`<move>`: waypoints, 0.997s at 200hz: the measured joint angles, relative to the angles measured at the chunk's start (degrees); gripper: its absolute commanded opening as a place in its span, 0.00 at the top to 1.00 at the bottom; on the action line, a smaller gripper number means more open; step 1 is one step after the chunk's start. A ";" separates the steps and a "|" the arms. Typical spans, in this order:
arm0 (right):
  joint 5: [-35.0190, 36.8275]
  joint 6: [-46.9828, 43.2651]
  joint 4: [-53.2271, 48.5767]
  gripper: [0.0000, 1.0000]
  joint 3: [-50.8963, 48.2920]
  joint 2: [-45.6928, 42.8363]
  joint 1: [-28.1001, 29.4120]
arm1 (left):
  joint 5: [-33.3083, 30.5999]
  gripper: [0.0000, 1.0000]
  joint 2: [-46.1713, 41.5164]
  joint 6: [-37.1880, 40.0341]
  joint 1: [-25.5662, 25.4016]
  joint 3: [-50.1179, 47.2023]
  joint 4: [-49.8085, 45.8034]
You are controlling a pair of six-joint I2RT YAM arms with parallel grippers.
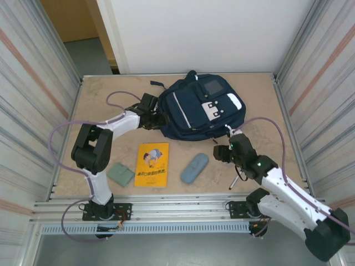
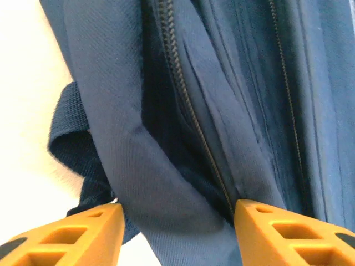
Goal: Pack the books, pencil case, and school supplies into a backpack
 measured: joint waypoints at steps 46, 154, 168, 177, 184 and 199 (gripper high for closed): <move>-9.64 -0.52 0.44 0.01 -2.51 -0.31 -4.90 | 1.81 1.00 1.86 -0.17 0.42 1.86 -1.27; -24.00 -6.95 12.33 0.22 2.99 29.05 -15.89 | 7.41 1.00 -10.01 0.57 1.14 4.61 -8.70; -25.51 -8.11 13.44 0.23 3.74 31.54 -16.48 | 7.63 1.00 -10.34 1.40 1.31 5.66 -10.16; -26.53 -8.83 14.25 0.24 4.26 32.87 -16.81 | 7.87 1.00 -10.75 2.08 1.38 6.60 -11.06; -27.10 -9.29 14.78 0.24 4.66 33.62 -16.87 | 8.09 1.00 -11.26 2.38 1.40 7.28 -11.50; -28.17 -10.23 15.96 0.25 5.57 34.64 -17.16 | 8.50 1.00 -12.94 3.08 1.42 8.48 -12.15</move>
